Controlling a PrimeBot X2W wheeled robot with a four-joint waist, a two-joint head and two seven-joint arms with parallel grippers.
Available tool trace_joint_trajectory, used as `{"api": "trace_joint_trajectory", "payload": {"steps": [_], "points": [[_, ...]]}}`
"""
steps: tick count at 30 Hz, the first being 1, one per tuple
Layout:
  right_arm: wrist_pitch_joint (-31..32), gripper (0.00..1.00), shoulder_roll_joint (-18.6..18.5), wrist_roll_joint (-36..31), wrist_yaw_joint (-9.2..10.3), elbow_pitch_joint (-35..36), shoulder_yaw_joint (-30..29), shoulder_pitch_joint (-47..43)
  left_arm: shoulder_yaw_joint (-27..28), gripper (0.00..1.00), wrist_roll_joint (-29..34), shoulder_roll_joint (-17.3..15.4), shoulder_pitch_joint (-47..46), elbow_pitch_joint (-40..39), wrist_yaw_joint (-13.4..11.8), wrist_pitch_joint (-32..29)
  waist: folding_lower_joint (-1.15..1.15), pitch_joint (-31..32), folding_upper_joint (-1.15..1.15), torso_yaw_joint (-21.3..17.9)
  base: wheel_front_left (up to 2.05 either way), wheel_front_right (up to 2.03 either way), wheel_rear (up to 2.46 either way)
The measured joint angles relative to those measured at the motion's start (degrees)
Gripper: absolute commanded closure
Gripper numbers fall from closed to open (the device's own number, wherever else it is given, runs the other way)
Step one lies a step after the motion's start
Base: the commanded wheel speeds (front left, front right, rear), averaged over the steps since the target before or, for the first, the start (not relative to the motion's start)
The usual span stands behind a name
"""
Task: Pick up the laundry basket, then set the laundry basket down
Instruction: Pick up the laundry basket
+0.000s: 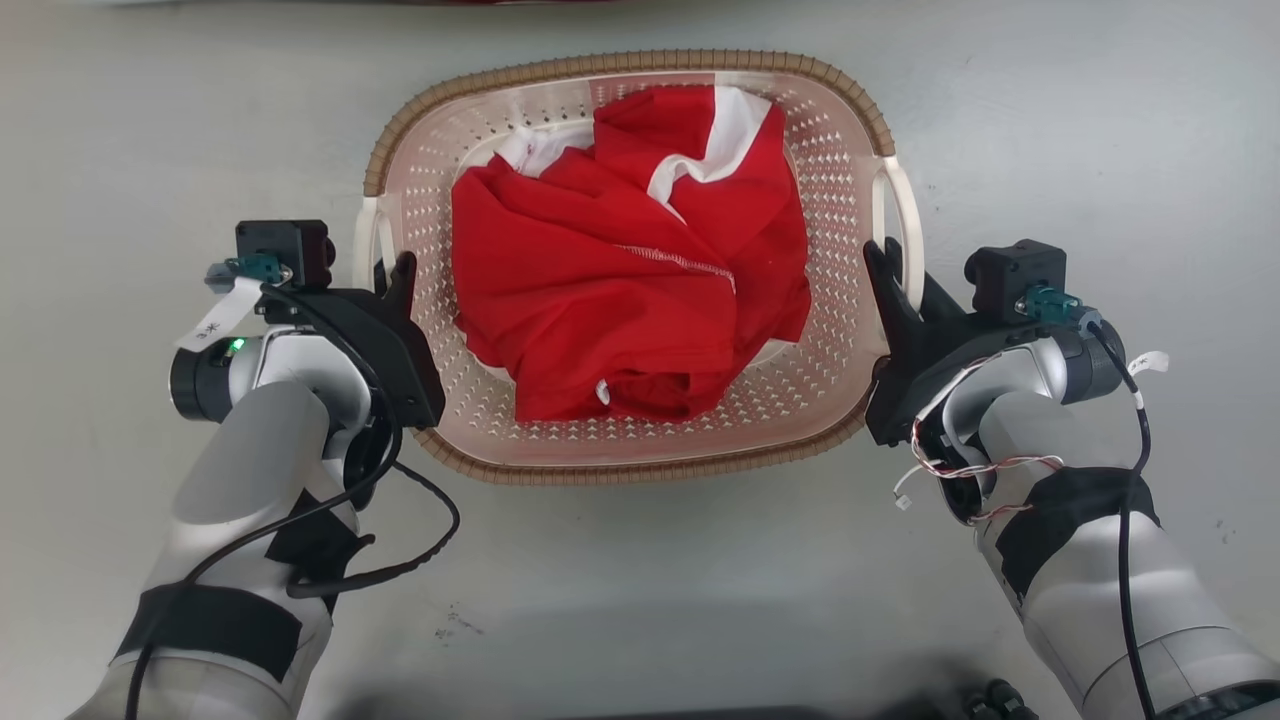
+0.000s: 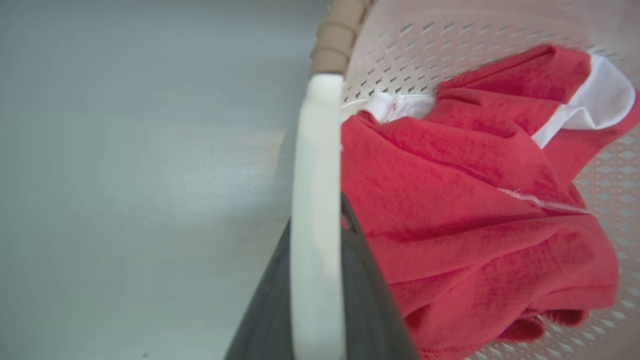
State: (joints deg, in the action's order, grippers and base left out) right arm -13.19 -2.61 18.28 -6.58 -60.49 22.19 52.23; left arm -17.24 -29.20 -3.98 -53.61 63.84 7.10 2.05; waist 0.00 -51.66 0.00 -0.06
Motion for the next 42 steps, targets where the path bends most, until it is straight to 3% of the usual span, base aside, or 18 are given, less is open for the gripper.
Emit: {"api": "trace_joint_trajectory", "payload": {"steps": [20,42], "points": [[1.7,1.0,0.6,3.0,-0.85,-7.5,-0.3,0.0,-0.9,1.0,-1.7,2.2,0.0,5.9,0.5,-0.6,0.0,8.9,0.0,0.1,0.0,0.0,0.0],[11.2,1.0,1.2,7.3,-1.34,-11.6,1.4,-5.2,-1.4,1.0,-6.0,3.4,6.3,9.2,0.5,-10.1,-0.01,25.2,0.0,0.5,0.0,0.0,0.0]]}}
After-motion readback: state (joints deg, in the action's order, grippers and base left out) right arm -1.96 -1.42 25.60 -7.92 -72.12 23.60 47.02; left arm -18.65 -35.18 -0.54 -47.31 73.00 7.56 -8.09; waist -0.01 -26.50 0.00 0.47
